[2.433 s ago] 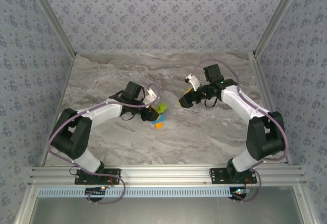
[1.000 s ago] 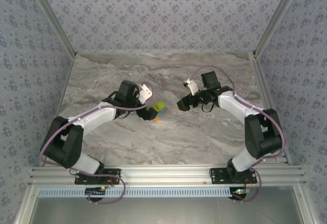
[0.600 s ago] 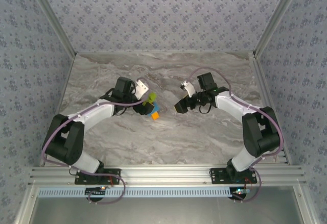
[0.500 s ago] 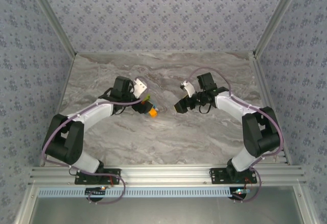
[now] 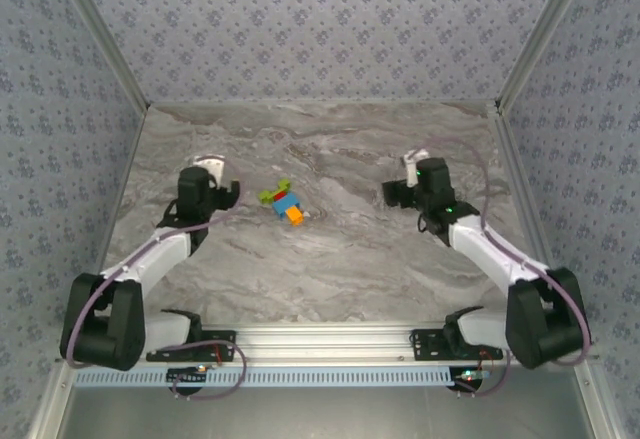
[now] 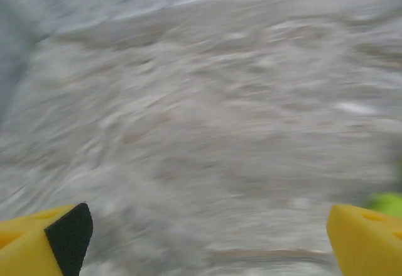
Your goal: Assemble a carrot with lego
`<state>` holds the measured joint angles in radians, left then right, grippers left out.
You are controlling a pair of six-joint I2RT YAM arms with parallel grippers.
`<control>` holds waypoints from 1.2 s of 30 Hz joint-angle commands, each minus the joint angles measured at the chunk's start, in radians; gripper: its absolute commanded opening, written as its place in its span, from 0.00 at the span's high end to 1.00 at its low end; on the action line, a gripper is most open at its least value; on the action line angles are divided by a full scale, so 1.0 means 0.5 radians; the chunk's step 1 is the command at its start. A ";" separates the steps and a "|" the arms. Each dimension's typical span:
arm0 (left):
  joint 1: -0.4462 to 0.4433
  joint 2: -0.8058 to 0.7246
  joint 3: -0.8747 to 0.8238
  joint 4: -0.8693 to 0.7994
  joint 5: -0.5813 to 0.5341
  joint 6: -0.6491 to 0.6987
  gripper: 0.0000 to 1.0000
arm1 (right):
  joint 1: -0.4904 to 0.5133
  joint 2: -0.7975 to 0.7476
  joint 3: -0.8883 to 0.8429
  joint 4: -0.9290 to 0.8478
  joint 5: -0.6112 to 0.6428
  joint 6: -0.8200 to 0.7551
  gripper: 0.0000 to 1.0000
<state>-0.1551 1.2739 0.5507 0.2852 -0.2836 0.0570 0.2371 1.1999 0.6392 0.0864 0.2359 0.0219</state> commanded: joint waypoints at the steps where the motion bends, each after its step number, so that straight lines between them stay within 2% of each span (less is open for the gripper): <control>1: 0.035 0.188 -0.063 0.297 -0.263 -0.123 0.03 | -0.169 -0.061 -0.285 0.449 0.463 0.014 0.09; 3: 0.037 0.304 -0.096 0.530 -0.193 -0.071 0.03 | -0.236 -0.049 -0.399 0.601 0.402 -0.025 0.10; 5: 0.042 0.405 -0.049 0.588 -0.271 -0.063 0.03 | -0.252 -0.006 -0.503 0.804 0.416 -0.019 0.11; 6: 0.077 0.474 -0.053 0.695 -0.239 -0.079 0.03 | -0.261 0.030 -0.588 0.974 0.398 -0.024 0.11; 8: 0.145 0.519 0.017 0.573 -0.076 -0.113 0.03 | -0.280 0.136 -0.685 1.252 0.361 -0.088 0.09; 12: 0.160 0.521 0.031 0.548 -0.037 -0.119 0.03 | -0.325 0.285 -0.593 1.277 0.240 -0.042 0.09; 14: 0.163 0.516 0.015 0.562 -0.016 -0.114 0.02 | -0.361 0.498 -0.600 1.527 0.179 -0.075 0.09; 15: 0.165 0.506 0.001 0.583 0.022 -0.110 0.03 | -0.359 0.557 -0.569 1.542 0.172 -0.098 0.09; 16: 0.169 0.495 -0.021 0.607 0.039 -0.104 0.03 | -0.373 0.526 -0.520 1.379 0.128 -0.073 0.09; 19: 0.172 0.450 -0.114 0.734 0.094 -0.093 0.03 | -0.425 0.584 -0.554 1.497 -0.013 -0.070 0.00; 23: 0.179 0.390 -0.403 1.195 0.190 -0.069 0.03 | -0.441 0.641 -0.563 1.557 -0.022 -0.053 0.00; 25: 0.194 0.535 -0.520 1.558 0.325 -0.023 0.03 | -0.435 0.642 -0.567 1.560 -0.018 -0.059 0.00; 26: 0.181 0.542 -0.519 1.560 0.310 -0.011 0.03 | -0.434 0.647 -0.570 1.571 -0.018 -0.059 0.00; 27: 0.196 0.471 -0.455 1.313 0.331 -0.031 0.03 | -0.438 0.643 -0.567 1.555 -0.022 -0.056 0.00; 29: 0.237 0.532 -0.352 1.231 0.311 -0.091 0.02 | -0.451 0.644 -0.557 1.544 -0.047 -0.048 0.00; 30: 0.283 0.504 -0.294 1.062 0.352 -0.134 0.02 | -0.472 0.646 -0.550 1.526 -0.084 -0.039 0.00; 36: 0.304 0.520 -0.292 1.093 0.383 -0.148 0.02 | -0.499 0.641 -0.545 1.510 -0.139 -0.025 0.00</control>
<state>-0.0063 1.5284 0.3950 0.8268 -0.1223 0.0013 -0.0071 1.5116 0.3481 0.8223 0.1890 -0.0040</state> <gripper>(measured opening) 0.976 0.999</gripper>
